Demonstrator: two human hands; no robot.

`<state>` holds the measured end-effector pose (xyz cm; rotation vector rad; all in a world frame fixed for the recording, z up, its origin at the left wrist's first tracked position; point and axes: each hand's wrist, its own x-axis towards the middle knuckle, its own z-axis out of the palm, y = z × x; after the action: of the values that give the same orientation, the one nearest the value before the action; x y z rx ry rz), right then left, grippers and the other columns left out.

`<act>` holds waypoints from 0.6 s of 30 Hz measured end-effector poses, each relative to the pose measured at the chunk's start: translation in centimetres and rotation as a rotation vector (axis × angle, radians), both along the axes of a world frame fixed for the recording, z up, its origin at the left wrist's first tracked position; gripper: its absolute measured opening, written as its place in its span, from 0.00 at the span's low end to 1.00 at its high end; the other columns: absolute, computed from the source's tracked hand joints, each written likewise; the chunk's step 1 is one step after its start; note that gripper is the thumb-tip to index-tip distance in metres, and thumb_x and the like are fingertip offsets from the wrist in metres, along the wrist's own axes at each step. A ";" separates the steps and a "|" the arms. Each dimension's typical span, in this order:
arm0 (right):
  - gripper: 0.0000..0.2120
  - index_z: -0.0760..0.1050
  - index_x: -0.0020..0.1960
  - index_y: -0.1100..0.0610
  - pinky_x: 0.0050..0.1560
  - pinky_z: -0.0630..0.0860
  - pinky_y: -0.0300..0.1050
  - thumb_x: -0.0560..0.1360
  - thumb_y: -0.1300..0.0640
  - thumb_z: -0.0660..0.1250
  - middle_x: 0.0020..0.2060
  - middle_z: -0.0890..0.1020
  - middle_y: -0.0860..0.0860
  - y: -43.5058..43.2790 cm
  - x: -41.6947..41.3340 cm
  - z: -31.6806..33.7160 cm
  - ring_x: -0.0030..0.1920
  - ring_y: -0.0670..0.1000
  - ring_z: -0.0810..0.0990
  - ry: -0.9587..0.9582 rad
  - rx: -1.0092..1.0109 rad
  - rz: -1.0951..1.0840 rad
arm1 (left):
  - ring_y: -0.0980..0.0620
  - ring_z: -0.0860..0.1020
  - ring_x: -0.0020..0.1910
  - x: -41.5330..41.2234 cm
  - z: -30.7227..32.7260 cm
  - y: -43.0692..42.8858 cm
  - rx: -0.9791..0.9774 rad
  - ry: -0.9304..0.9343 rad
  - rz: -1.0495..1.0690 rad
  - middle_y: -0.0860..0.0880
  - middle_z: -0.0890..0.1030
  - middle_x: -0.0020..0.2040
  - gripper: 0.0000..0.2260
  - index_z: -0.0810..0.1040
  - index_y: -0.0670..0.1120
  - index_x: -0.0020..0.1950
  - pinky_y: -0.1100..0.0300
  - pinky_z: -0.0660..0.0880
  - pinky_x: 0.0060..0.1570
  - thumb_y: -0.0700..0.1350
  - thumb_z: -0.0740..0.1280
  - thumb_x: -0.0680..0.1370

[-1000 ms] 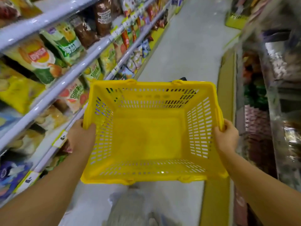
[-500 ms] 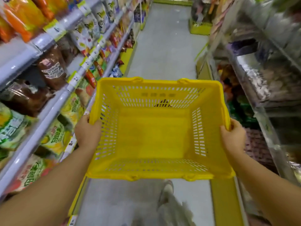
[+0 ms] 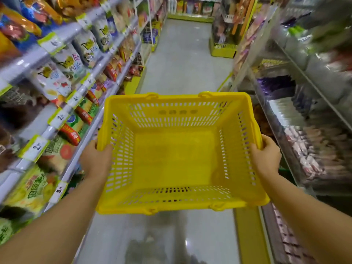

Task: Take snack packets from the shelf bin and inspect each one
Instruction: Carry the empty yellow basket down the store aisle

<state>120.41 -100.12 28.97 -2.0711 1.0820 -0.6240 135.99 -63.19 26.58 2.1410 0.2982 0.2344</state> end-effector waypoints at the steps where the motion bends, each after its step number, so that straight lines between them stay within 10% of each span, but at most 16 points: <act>1: 0.14 0.78 0.59 0.58 0.53 0.74 0.53 0.73 0.61 0.66 0.49 0.83 0.60 -0.9 1.7 0.0 0.50 0.61 0.80 0.004 -0.001 0.007 | 0.44 0.72 0.41 1.9 0.0 -0.9 -0.001 0.004 -0.011 0.44 0.76 0.40 0.02 0.75 0.47 0.44 0.52 0.66 0.41 0.43 0.68 0.75; 18: 0.16 0.77 0.61 0.61 0.59 0.73 0.57 0.74 0.63 0.65 0.53 0.82 0.63 -17.9 25.3 -1.6 0.55 0.63 0.79 -0.009 0.066 -0.190 | 0.43 0.72 0.37 32.3 1.0 -22.1 0.076 0.027 -0.175 0.41 0.76 0.38 0.06 0.77 0.39 0.44 0.53 0.63 0.37 0.42 0.68 0.75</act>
<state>145.67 -118.06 27.37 -1.9218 1.2873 -0.6799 168.24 -85.29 27.62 2.2326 0.1181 0.1171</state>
